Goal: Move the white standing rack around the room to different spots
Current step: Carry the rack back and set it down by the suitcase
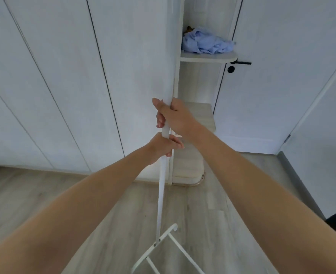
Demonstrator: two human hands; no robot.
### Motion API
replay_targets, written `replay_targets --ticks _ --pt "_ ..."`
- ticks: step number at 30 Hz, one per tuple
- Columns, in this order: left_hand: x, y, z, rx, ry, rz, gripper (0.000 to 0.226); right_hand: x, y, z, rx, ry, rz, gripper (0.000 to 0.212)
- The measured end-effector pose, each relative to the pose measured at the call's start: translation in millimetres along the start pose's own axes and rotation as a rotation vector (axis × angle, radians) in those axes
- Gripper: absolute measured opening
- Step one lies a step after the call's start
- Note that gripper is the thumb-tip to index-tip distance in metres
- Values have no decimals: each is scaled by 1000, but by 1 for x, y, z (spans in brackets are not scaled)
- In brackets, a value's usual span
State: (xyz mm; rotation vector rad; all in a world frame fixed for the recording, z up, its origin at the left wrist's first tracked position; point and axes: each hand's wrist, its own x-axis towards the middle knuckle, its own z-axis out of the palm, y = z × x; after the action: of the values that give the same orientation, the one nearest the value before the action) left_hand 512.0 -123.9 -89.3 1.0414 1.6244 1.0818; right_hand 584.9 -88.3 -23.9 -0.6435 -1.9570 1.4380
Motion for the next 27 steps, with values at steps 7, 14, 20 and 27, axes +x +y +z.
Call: replay_targets --ticks 7,14,20,27 --pt "58 51 94 85 -103 126 34 -8 7 -105 -119 231 -55 41" --pt "118 94 155 47 -131 169 24 8 11 -199 -125 329 -91 41" --pt "172 108 189 61 -199 187 28 27 29 -251 -118 400 -87 37" --pt "248 121 231 100 -357 182 32 61 65 -310 -144 533 26 23"
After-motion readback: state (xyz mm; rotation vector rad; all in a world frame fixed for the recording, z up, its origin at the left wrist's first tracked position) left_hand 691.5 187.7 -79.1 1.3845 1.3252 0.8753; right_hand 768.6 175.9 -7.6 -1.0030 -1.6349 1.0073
